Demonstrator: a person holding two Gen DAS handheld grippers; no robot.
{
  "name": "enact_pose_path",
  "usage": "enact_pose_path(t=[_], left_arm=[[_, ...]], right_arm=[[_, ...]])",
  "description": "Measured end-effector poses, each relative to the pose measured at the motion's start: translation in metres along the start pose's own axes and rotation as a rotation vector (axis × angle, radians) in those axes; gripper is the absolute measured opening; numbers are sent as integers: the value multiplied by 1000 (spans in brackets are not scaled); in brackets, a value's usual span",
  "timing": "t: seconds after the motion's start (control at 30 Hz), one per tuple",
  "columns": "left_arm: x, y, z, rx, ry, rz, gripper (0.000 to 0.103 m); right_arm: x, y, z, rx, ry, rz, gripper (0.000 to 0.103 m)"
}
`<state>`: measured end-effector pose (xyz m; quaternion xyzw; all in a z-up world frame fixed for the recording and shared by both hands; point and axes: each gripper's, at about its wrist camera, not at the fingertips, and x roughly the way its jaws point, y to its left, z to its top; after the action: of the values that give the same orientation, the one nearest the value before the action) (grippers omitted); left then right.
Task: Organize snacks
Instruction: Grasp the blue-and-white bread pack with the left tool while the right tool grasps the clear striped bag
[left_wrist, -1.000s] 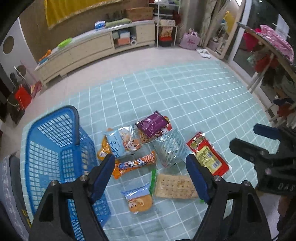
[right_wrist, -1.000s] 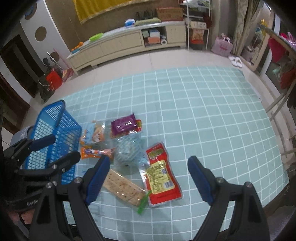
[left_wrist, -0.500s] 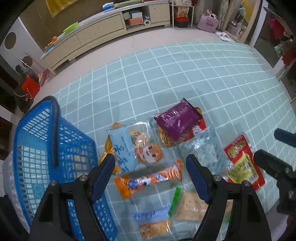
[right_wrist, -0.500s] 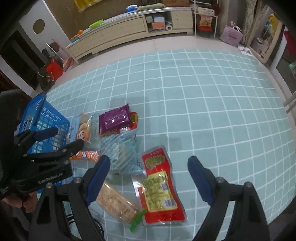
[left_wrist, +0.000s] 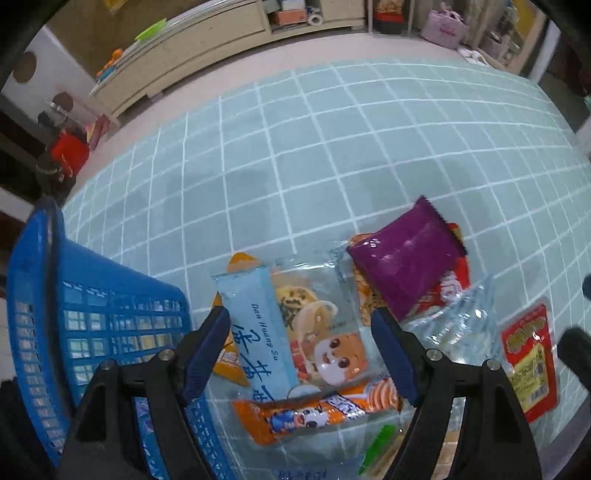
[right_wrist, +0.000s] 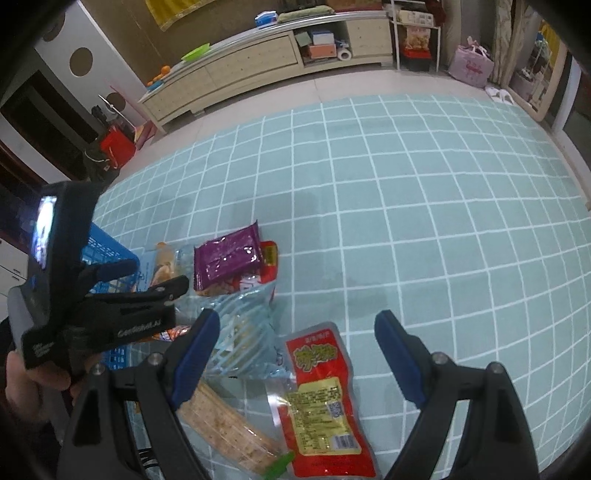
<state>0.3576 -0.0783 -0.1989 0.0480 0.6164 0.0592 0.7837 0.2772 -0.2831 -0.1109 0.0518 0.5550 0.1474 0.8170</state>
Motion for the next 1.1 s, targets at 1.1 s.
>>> enact_pose_path(t=[1.1], left_arm=[[-18, 16, -21, 31, -45, -87, 55]], right_arm=[[51, 44, -5, -90, 159, 69, 80]])
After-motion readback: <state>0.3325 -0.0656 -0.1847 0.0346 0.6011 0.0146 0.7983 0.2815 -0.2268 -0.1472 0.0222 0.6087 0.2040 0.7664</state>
